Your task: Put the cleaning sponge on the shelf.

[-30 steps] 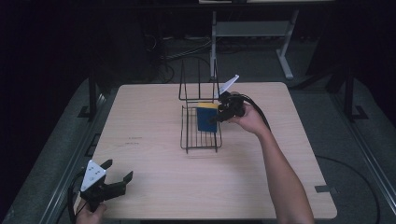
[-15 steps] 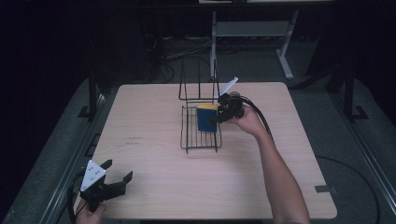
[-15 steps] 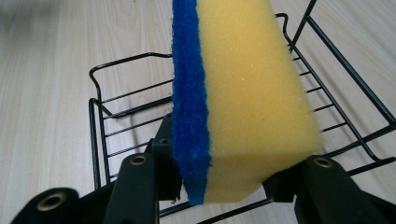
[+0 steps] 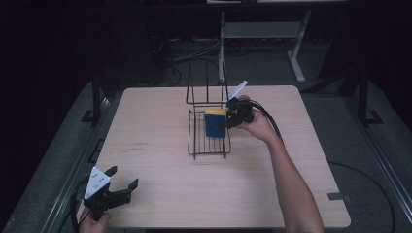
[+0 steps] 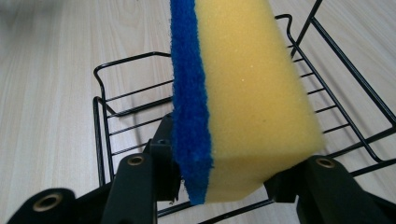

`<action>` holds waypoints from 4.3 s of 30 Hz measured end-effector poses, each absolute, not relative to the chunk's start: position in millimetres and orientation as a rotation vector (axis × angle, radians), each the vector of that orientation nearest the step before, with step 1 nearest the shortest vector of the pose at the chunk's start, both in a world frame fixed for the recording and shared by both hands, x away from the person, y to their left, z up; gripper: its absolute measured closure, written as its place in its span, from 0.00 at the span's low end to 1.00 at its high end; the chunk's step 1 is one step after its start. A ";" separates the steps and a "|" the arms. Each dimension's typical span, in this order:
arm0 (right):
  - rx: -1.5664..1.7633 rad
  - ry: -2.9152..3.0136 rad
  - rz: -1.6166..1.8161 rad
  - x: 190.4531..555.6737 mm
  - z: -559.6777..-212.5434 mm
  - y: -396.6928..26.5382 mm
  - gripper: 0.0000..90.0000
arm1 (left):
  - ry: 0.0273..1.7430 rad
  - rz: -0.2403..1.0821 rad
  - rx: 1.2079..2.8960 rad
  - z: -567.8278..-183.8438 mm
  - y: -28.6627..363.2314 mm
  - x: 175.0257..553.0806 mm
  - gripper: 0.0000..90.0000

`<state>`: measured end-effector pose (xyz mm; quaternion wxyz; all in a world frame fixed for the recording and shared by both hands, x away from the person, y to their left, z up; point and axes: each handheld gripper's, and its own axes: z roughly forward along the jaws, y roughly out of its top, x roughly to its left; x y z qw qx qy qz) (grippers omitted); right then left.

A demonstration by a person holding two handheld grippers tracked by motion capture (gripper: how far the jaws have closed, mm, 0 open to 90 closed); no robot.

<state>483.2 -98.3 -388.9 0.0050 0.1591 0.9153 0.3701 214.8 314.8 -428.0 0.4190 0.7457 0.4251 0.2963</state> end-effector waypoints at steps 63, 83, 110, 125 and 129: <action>0.605 2.849 1.132 475.7 -386.8 -116.1 0.29 | 1.064 0.743 1.873 -428.0 312.4 214.5 0.16; 0.671 2.831 1.149 468.7 -388.3 -136.2 0.26 | 1.065 0.740 1.875 -429.0 310.7 216.2 0.16; 0.704 2.794 1.158 447.4 -385.7 -162.4 0.26 | 1.059 0.745 1.882 -428.9 309.2 213.9 0.16; 0.702 2.832 1.107 439.4 -392.5 -164.6 0.26 | 1.062 0.747 1.879 -428.8 310.5 213.2 0.16; 0.690 2.835 1.101 437.3 -390.7 -166.6 0.25 | 1.062 0.746 1.879 -428.9 310.2 213.2 0.16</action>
